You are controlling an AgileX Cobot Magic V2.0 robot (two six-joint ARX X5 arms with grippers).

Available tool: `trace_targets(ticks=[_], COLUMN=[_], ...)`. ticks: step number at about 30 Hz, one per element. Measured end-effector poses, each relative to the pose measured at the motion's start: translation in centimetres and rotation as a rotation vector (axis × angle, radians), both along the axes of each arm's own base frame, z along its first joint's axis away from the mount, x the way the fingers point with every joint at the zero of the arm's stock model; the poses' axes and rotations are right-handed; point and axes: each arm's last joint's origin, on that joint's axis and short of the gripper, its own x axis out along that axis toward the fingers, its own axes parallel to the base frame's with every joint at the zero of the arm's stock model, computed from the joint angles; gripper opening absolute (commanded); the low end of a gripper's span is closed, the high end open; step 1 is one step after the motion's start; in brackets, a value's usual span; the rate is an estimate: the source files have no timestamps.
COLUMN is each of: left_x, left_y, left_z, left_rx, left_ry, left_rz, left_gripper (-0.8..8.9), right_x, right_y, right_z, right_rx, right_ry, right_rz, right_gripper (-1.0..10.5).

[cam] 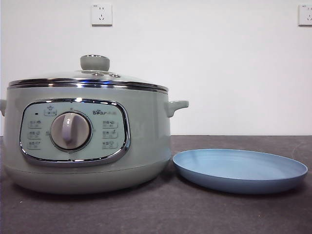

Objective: Take the pumpkin out from the steamer,put the pumpkin in the blue plate,close the lid

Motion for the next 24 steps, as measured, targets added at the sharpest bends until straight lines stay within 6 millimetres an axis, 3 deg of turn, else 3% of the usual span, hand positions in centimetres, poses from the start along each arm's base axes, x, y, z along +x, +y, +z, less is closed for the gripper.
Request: trace_targets(ticks=[14,24], left_x=[-0.3,-0.1], left_y=[0.1,0.2], left_z=[0.7,5.9], left_rx=[-0.025,0.021], left_ry=[0.044,0.035], left_rz=[0.048,0.077], left_gripper=[-0.07,-0.07], right_x=[-0.1,0.2], right_y=[0.0,0.1], right_z=[0.2,5.7], right_rx=[0.053,-0.012], right_ry=[0.073,0.018], right_rz=[-0.008,0.032], right_gripper=[-0.1,-0.1])
